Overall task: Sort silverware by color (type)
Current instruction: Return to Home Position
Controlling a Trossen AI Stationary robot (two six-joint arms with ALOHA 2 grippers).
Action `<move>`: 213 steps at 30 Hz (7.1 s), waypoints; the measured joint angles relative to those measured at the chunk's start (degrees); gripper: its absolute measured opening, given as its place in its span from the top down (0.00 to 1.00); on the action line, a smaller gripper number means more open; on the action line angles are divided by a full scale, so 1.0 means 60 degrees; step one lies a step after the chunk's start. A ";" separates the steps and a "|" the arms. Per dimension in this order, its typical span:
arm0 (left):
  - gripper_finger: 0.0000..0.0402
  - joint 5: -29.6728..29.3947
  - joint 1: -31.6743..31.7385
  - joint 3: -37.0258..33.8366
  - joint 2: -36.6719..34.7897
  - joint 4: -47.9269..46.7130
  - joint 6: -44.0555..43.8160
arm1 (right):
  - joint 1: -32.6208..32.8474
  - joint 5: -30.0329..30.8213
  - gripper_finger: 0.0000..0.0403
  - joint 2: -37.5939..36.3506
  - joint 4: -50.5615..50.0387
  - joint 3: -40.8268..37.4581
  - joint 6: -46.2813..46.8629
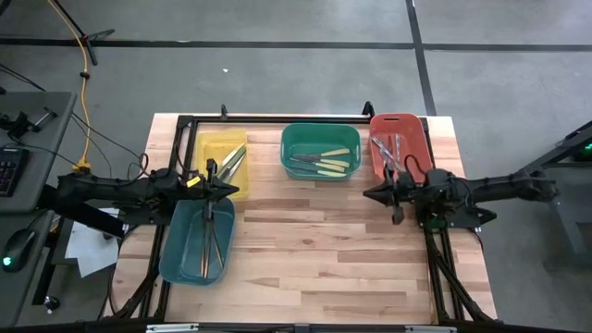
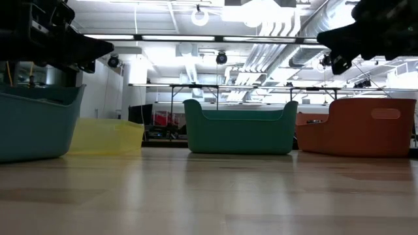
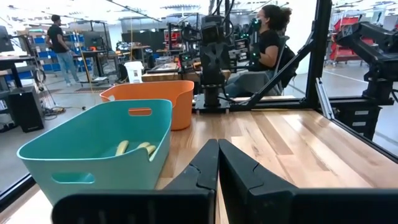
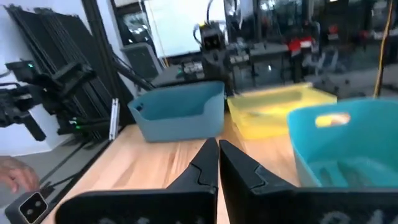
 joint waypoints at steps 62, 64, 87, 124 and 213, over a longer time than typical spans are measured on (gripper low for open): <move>0.99 0.0040 -0.0015 0.0014 -0.2452 -0.0833 0.0000 | -0.0887 -0.0684 1.00 -0.4272 -0.1816 -0.0903 -0.1178; 0.99 0.0040 -0.0015 0.0005 -0.2444 -0.1196 0.0003 | -0.0819 -0.0689 1.00 -0.4272 -0.1874 -0.0903 -0.1178; 0.99 0.0040 -0.0015 0.0007 -0.2444 -0.2616 0.0004 | -0.0401 -0.0683 1.00 -0.4152 -0.2000 -0.0906 -0.1178; 0.99 0.0036 -0.0131 0.0007 -0.2404 -0.2623 0.0004 | -0.0397 -0.0432 1.00 -0.4210 -0.3322 -0.0899 -0.1178; 0.99 0.0039 -0.0133 0.0007 -0.2401 -0.2624 0.0001 | -0.0400 -0.0428 1.00 -0.4207 -0.3330 -0.0892 -0.1178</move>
